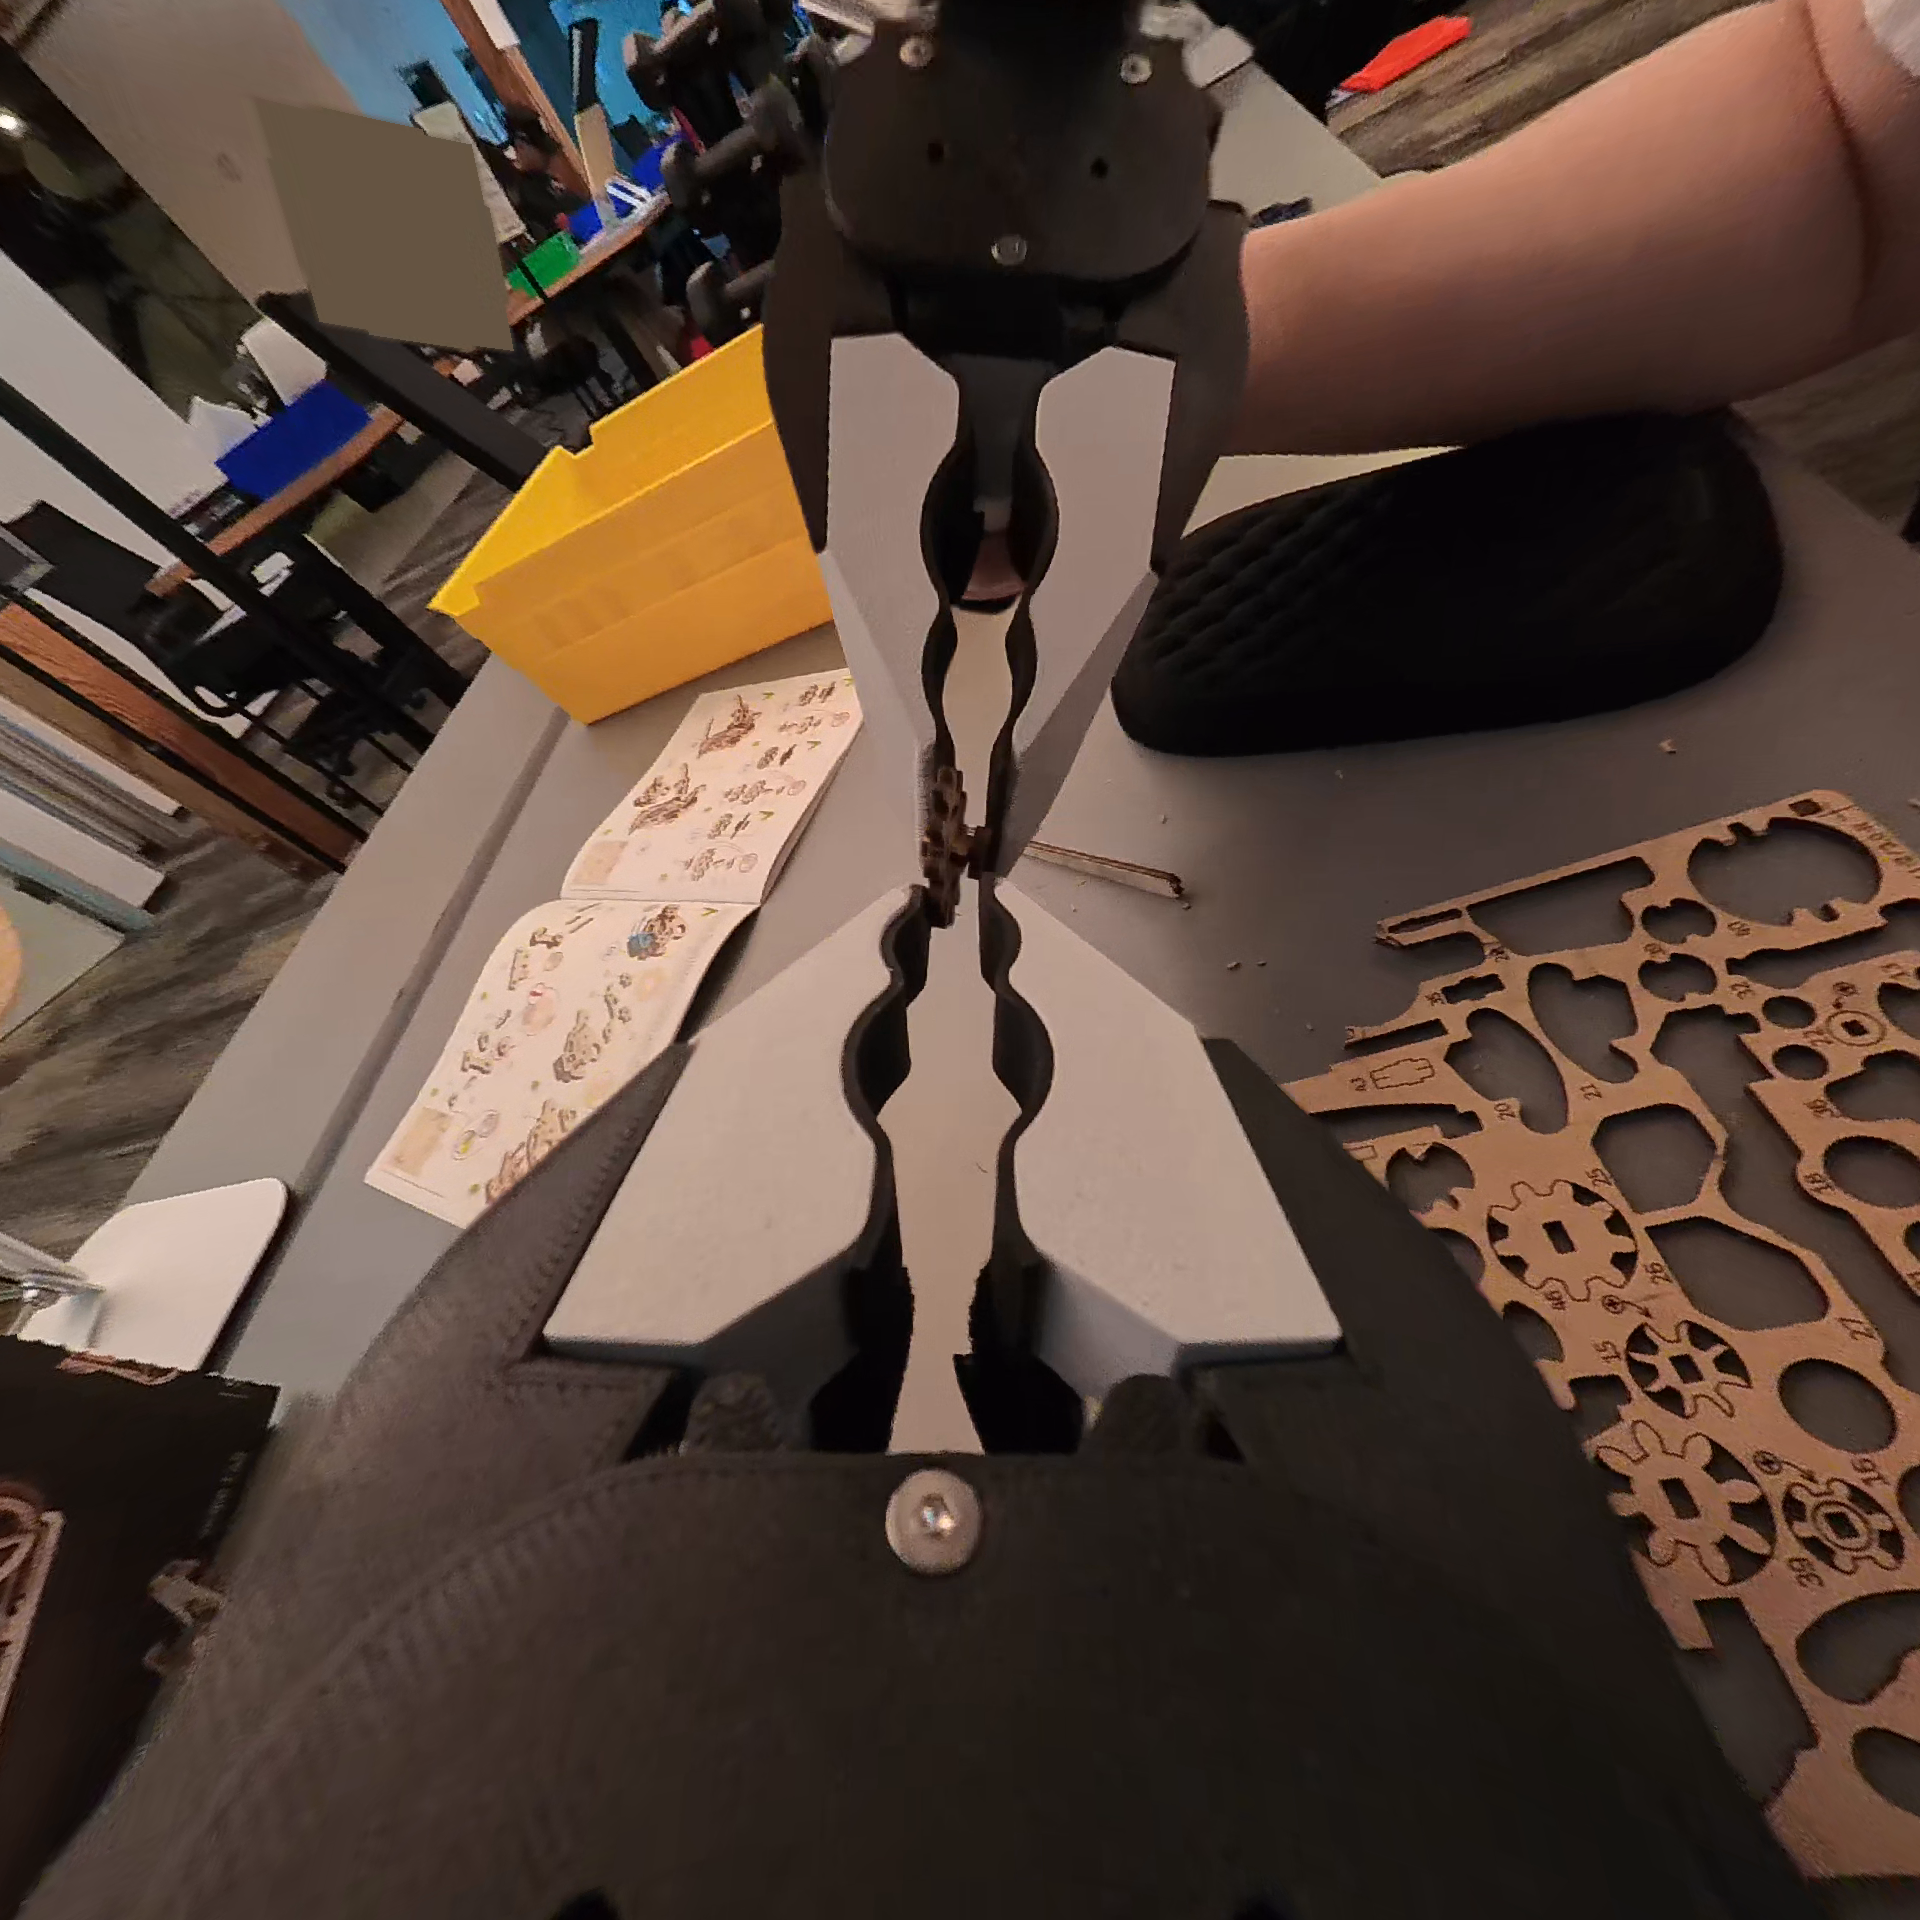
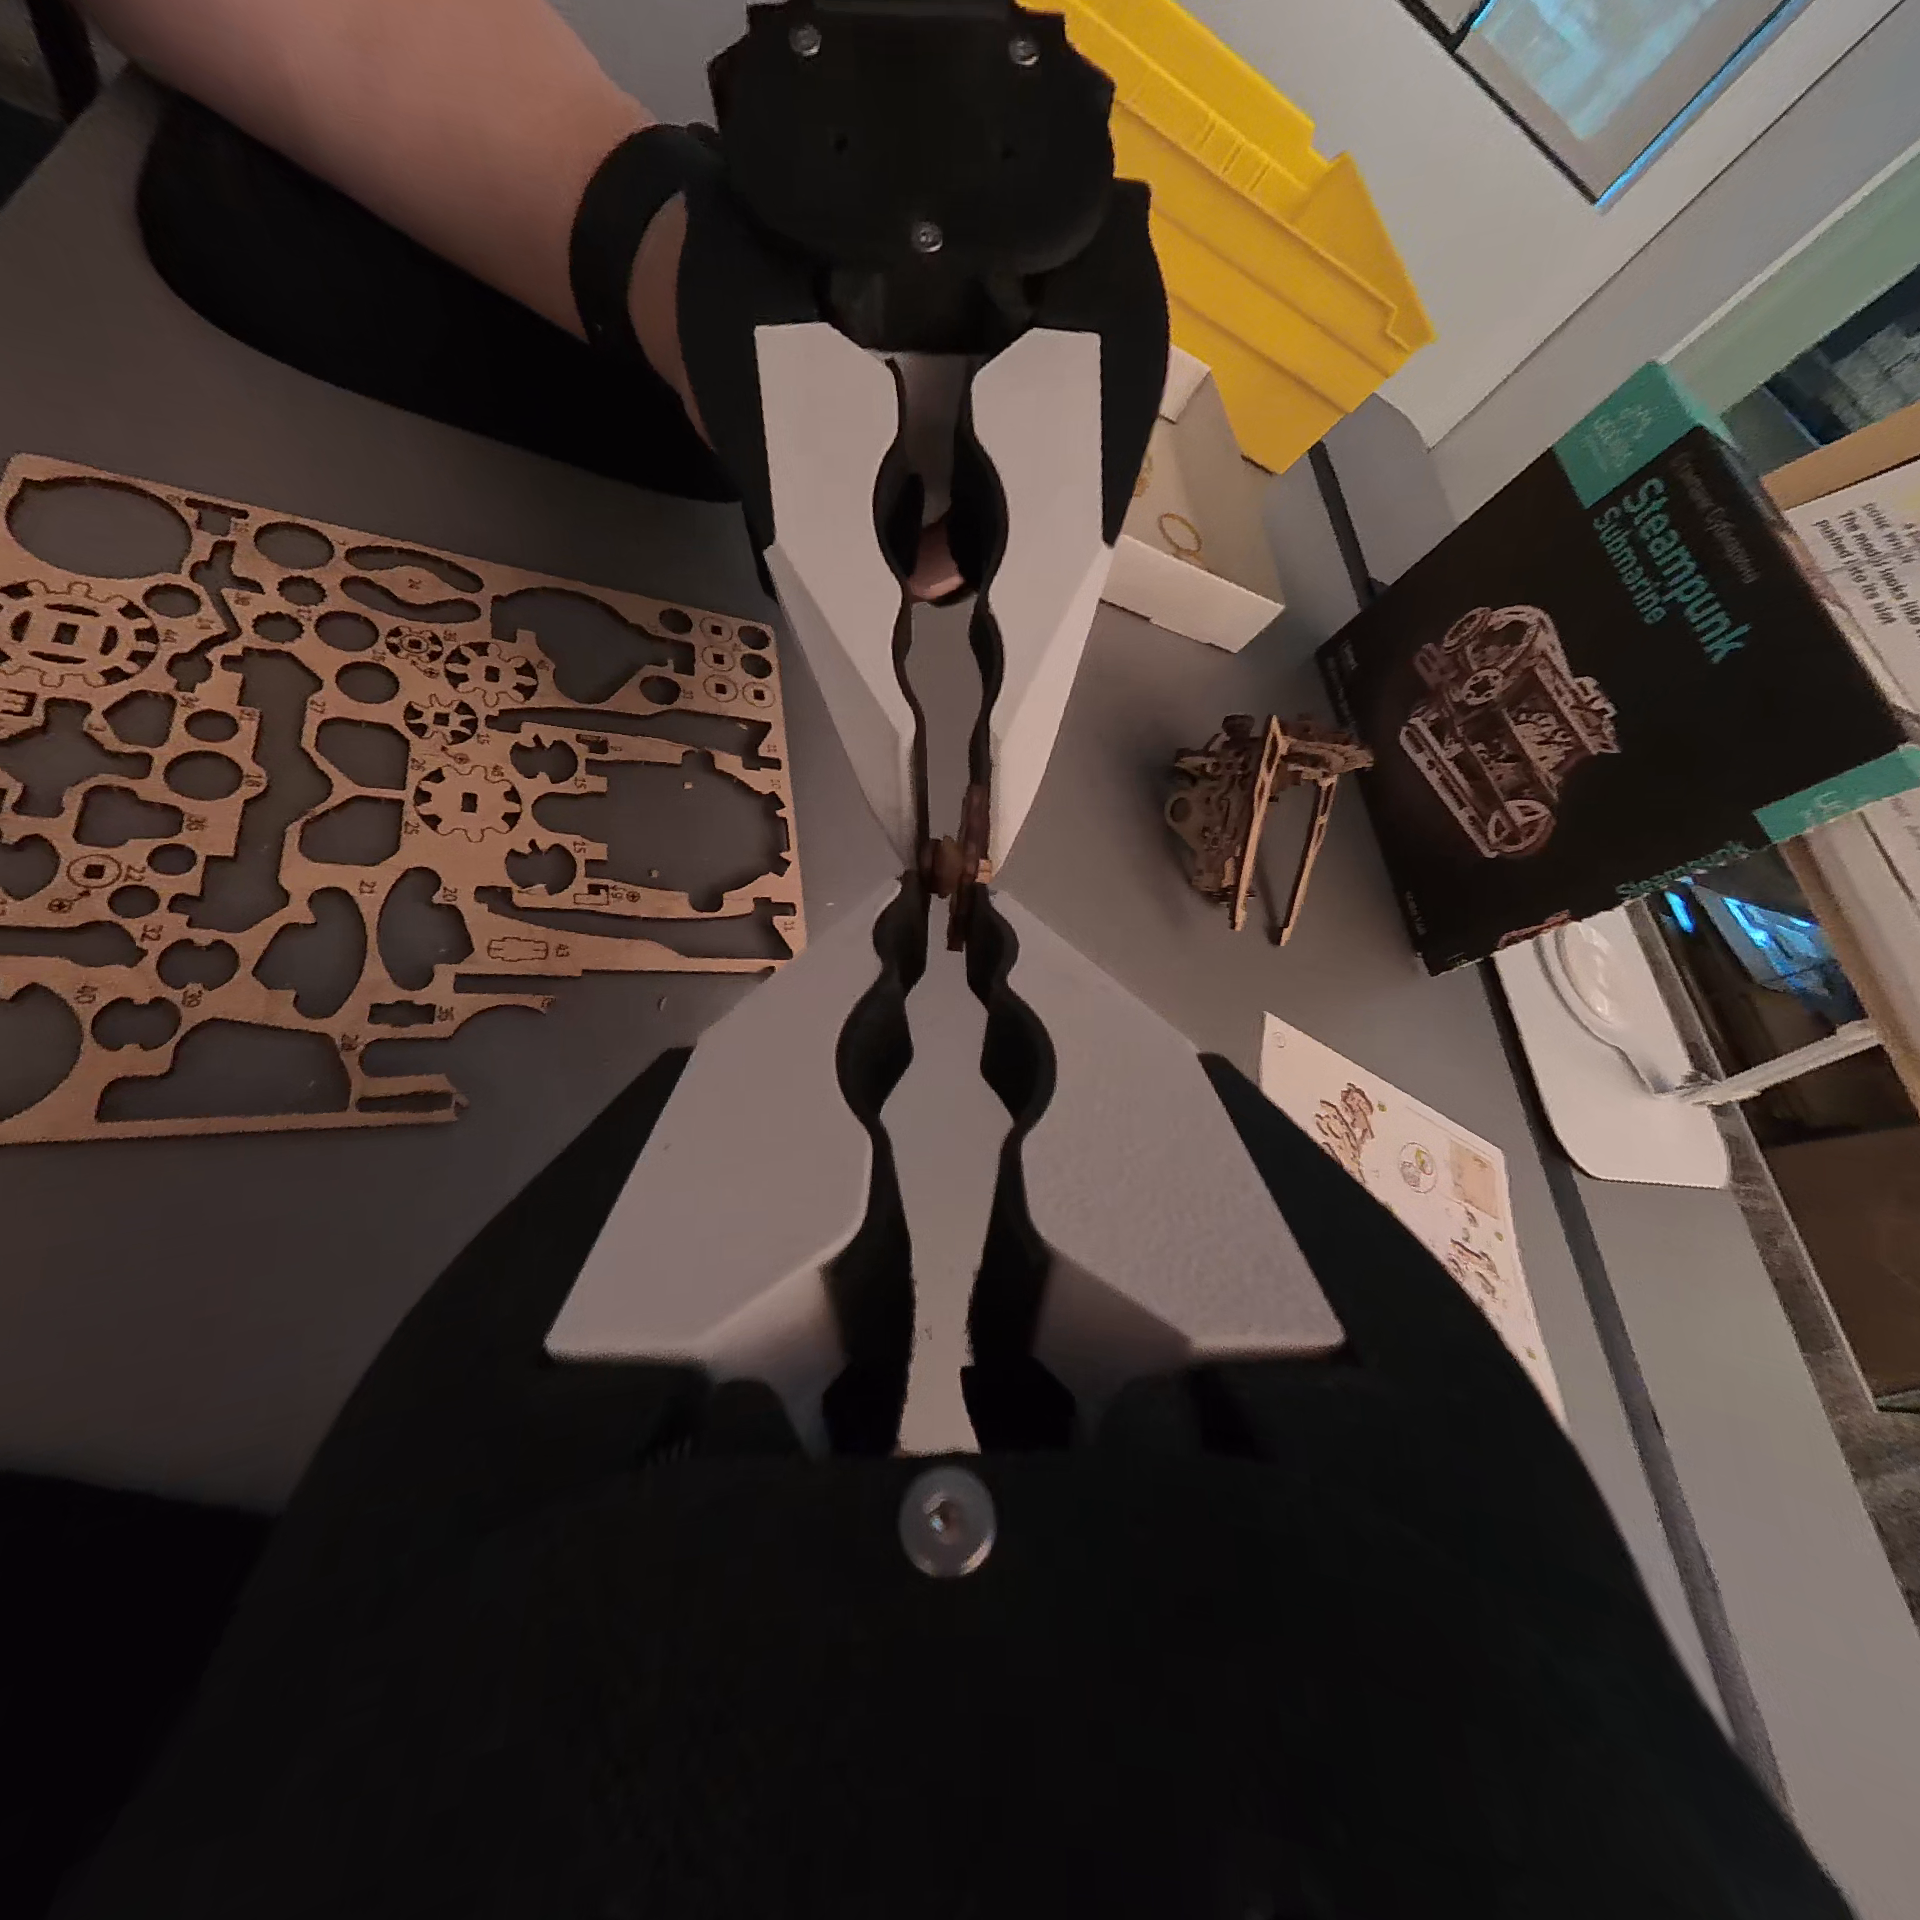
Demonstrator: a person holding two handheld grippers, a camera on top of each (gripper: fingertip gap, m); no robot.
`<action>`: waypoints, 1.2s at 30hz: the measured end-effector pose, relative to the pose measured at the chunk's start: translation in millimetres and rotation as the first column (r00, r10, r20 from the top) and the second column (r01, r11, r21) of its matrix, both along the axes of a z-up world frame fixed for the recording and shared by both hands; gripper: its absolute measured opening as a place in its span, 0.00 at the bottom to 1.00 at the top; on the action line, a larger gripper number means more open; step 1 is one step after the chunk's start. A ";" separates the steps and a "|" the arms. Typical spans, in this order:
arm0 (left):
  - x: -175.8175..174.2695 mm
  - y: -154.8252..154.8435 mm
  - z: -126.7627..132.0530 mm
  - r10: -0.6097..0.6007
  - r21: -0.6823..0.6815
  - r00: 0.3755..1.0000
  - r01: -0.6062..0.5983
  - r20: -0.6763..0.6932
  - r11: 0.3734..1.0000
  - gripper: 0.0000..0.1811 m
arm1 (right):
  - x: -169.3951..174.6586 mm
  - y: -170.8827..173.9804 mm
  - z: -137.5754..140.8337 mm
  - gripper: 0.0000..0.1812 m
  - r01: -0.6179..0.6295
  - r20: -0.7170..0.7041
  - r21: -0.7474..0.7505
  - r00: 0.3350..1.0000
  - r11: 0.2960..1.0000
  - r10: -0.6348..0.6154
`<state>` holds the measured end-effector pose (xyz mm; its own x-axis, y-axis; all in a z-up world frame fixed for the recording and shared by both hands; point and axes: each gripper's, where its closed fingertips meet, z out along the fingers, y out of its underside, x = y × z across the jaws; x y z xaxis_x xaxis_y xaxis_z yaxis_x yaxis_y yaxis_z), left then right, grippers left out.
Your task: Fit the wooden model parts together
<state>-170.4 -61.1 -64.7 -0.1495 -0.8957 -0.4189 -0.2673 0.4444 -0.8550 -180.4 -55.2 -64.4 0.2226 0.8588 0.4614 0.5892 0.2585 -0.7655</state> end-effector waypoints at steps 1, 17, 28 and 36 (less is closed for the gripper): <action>0.2 -1.0 -1.1 -0.005 -0.005 1.000 0.005 -0.005 1.000 0.04 | 0.1 -1.3 -1.4 0.03 -0.009 0.004 -0.014 1.000 1.000 0.009; 2.2 -3.0 2.5 -0.003 0.035 0.999 0.001 0.034 0.999 0.04 | 0.5 -2.2 0.8 0.06 -0.020 -0.020 -0.023 1.000 1.000 0.019; 1.4 -2.1 -4.0 0.002 0.012 1.000 -0.002 -0.031 1.000 0.04 | 1.0 -1.1 -7.2 0.04 -0.018 -0.019 -0.103 1.000 0.994 0.016; 4.2 6.1 8.1 0.046 -0.143 0.996 -0.035 0.072 0.989 0.07 | 3.6 3.7 18.3 0.04 -0.079 -0.284 -0.139 0.958 0.987 0.036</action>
<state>-166.3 -55.0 -56.6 -0.0848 -0.9514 -0.2959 -0.2154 0.3075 -0.9269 -176.8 -51.6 -46.1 0.2725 0.9278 0.2547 0.3338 0.1571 -0.9295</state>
